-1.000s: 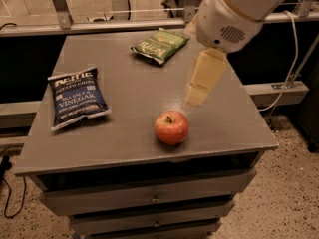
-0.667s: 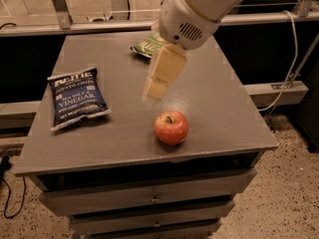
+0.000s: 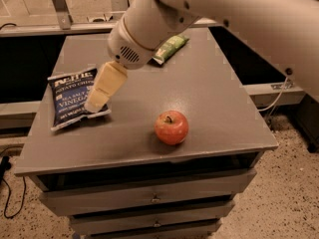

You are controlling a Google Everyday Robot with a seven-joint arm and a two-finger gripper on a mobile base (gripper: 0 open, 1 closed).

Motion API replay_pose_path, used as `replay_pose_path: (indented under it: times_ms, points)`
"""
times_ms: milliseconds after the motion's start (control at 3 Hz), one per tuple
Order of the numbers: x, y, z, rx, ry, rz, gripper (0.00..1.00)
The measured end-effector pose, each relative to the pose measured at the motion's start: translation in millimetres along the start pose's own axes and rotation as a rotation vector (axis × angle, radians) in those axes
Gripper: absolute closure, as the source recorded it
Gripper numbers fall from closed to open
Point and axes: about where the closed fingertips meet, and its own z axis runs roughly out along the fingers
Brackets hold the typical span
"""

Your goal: Pick blue chip bag

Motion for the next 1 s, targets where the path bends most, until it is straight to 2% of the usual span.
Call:
replay_pose_path:
  times_ms: [667,1000]
  points:
    - [0.0,-4.8,87.9,-0.007,-0.088,0.109,0.00]
    - [4.5,-9.5,113.7,0.004,-0.115,0.142,0.00]
